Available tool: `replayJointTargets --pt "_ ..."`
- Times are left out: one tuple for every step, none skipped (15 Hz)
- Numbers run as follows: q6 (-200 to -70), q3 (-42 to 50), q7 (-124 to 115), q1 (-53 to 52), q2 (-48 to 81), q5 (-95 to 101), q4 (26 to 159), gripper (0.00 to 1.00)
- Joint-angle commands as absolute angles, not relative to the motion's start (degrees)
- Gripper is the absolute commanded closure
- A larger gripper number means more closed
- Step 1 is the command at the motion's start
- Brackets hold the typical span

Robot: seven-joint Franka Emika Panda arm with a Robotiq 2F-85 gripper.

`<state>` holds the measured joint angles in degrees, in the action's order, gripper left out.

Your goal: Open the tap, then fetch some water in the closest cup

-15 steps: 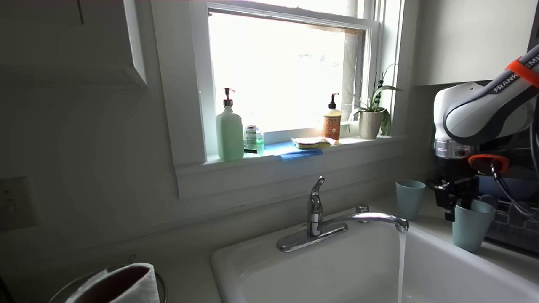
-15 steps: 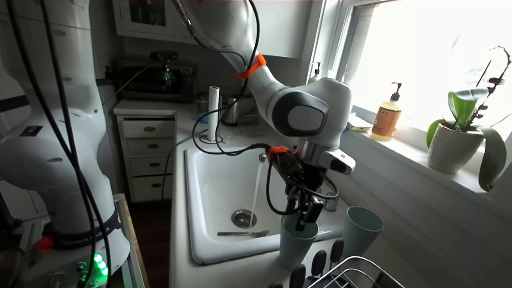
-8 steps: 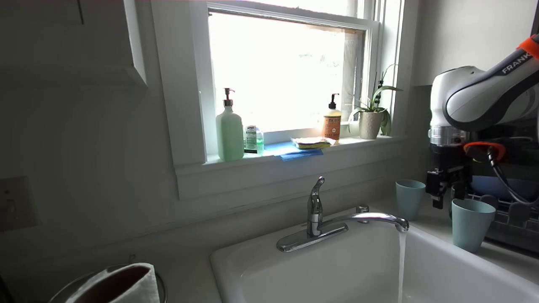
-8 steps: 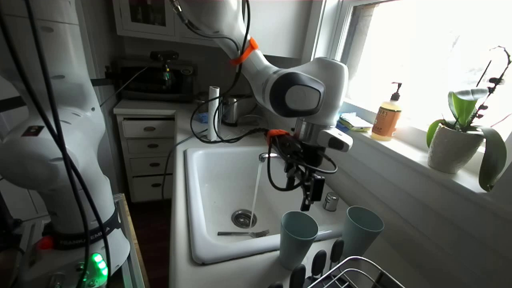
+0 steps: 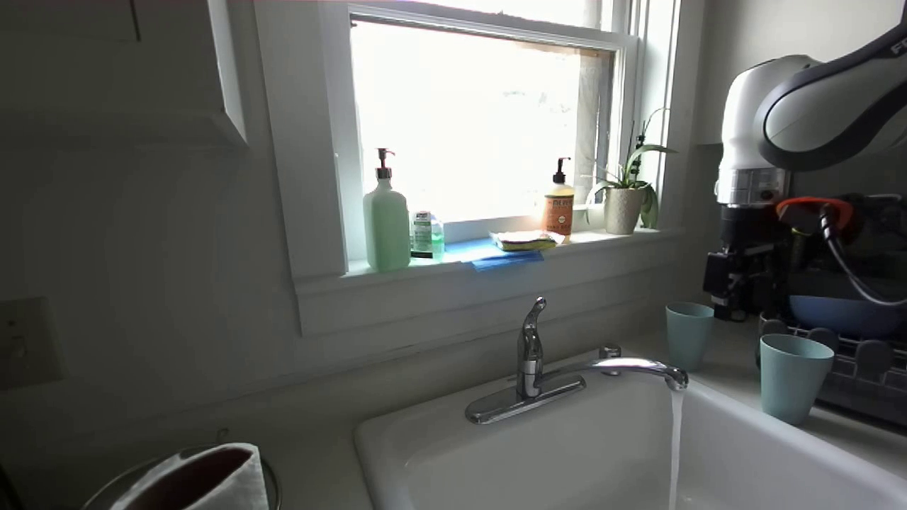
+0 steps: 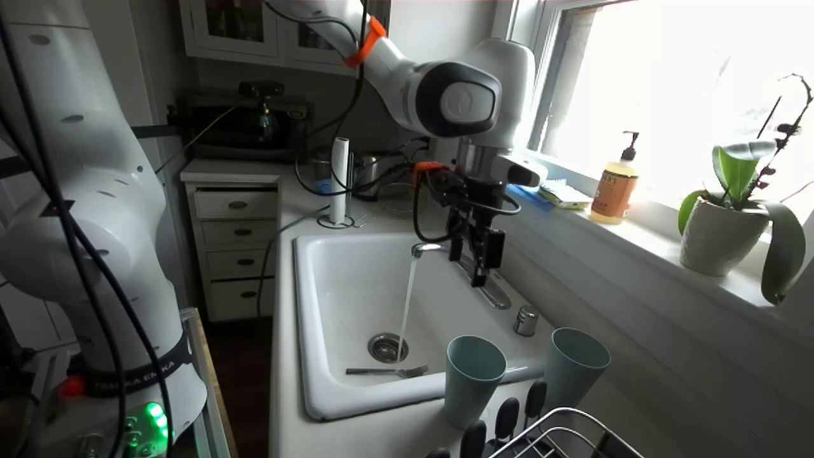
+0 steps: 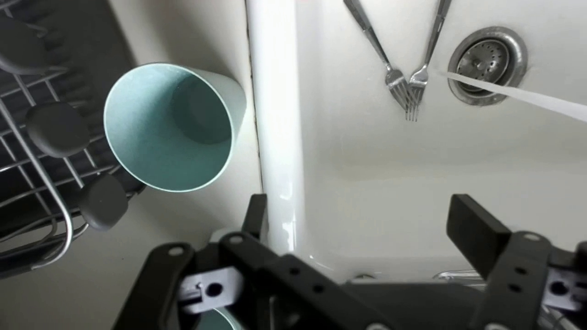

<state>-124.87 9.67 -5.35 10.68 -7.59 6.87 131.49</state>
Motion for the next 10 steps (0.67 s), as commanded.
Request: replayJointTargets --pt "-123.1 6.9 -13.4 9.4 -12.5 7.4 132.6 0.0" --pt "-123.1 6.0 -15.1 9.1 -13.3 7.4 132.5 0.0" --pt "-122.3 5.1 -16.7 8.8 -14.0 7.8 132.3 0.0" --pt "-121.7 4.1 -18.0 8.4 -14.6 8.0 132.1 0.0" --pt "-120.6 3.2 -19.2 8.1 -14.8 8.2 131.6 0.0" --pt "-120.0 2.4 -20.1 8.0 -15.0 8.5 131.3 0.0" --pt "-119.2 1.7 -21.0 7.8 -15.2 8.4 131.0 0.0" --pt "-118.3 1.1 -22.1 7.8 -15.2 8.5 130.6 0.0" --pt "-117.9 0.6 -23.3 7.7 -15.3 8.6 130.4 0.0" --pt "-117.4 0.1 -24.1 7.7 -15.3 8.8 130.2 0.0"
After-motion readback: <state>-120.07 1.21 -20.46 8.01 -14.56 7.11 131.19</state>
